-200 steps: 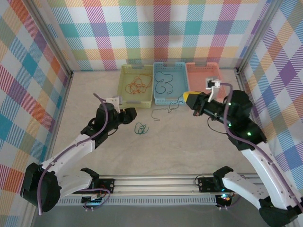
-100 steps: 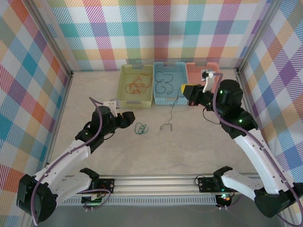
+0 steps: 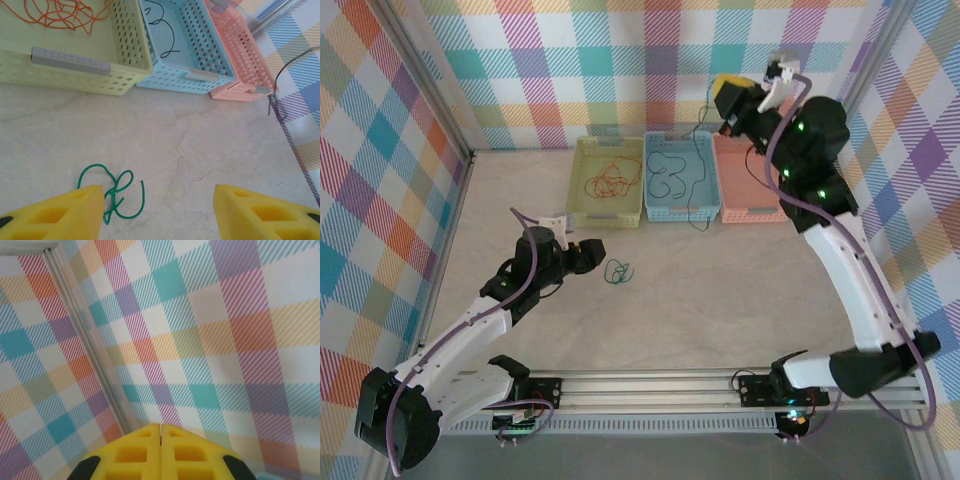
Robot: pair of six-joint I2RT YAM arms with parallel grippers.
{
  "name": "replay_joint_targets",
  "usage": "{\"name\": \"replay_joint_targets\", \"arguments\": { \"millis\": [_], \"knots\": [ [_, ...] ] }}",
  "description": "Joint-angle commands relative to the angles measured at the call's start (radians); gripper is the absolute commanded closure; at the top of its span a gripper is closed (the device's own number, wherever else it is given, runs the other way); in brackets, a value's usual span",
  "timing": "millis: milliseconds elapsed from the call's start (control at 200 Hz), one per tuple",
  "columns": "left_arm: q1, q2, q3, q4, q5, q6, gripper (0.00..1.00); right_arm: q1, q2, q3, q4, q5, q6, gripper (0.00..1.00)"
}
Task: Untangle the cables
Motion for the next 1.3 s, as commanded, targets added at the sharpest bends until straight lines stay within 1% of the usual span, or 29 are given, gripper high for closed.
{"name": "replay_joint_targets", "arguments": {
  "millis": [0,175,350,450,520,615,685,715,765,800,825,875,1010,1100,1195,1290],
  "knots": [
    [0.006,-0.005,-0.019,-0.001,-0.006,-0.002,0.40,-0.018,0.089,0.089,0.122,0.021,-0.035,1.00],
    [0.006,-0.007,-0.024,-0.003,-0.010,0.001,0.39,-0.052,0.254,0.207,0.195,0.070,-0.031,1.00],
    [0.006,-0.009,-0.028,-0.005,-0.012,0.008,0.39,-0.087,0.445,0.344,0.184,0.128,-0.017,1.00],
    [0.006,-0.013,-0.030,-0.012,-0.019,0.015,0.39,-0.099,0.553,0.399,0.173,0.136,-0.007,1.00],
    [0.006,-0.014,-0.031,-0.015,-0.020,0.015,0.40,-0.103,0.612,0.406,0.144,0.121,0.010,1.00],
    [0.007,-0.011,-0.036,-0.004,-0.015,0.012,0.39,-0.102,0.658,0.333,0.146,0.065,0.040,1.00],
    [0.006,-0.004,-0.037,0.002,-0.012,0.010,0.39,-0.103,0.668,0.245,0.165,0.055,0.069,0.99],
    [0.006,-0.001,-0.037,0.003,-0.009,0.009,0.39,-0.103,0.670,0.208,0.174,0.057,0.076,0.92],
    [0.006,0.005,-0.038,0.007,-0.003,0.004,0.39,-0.103,0.672,0.163,0.171,0.058,0.077,0.76],
    [0.006,0.006,-0.039,0.010,0.003,0.002,0.39,-0.102,0.672,0.135,0.156,0.056,0.073,0.67],
    [0.007,0.007,-0.039,0.012,0.006,0.001,0.39,-0.103,0.670,0.120,0.146,0.049,0.068,0.63],
    [0.006,0.006,-0.038,0.012,0.011,-0.002,0.39,-0.102,0.658,0.087,0.126,0.031,0.055,0.59],
    [0.006,-0.003,-0.033,-0.009,0.002,-0.011,0.39,-0.099,0.568,-0.048,0.127,-0.052,0.040,0.54],
    [0.006,0.006,-0.029,-0.039,-0.021,-0.011,0.39,-0.072,0.477,-0.193,0.141,-0.065,0.019,0.54],
    [0.006,0.000,-0.044,-0.029,-0.021,-0.019,0.39,-0.003,0.408,-0.325,0.161,-0.131,-0.079,0.55],
    [0.006,-0.016,-0.065,-0.019,-0.025,-0.032,0.39,0.067,0.360,-0.425,0.140,-0.251,-0.201,0.57]
  ]
}}
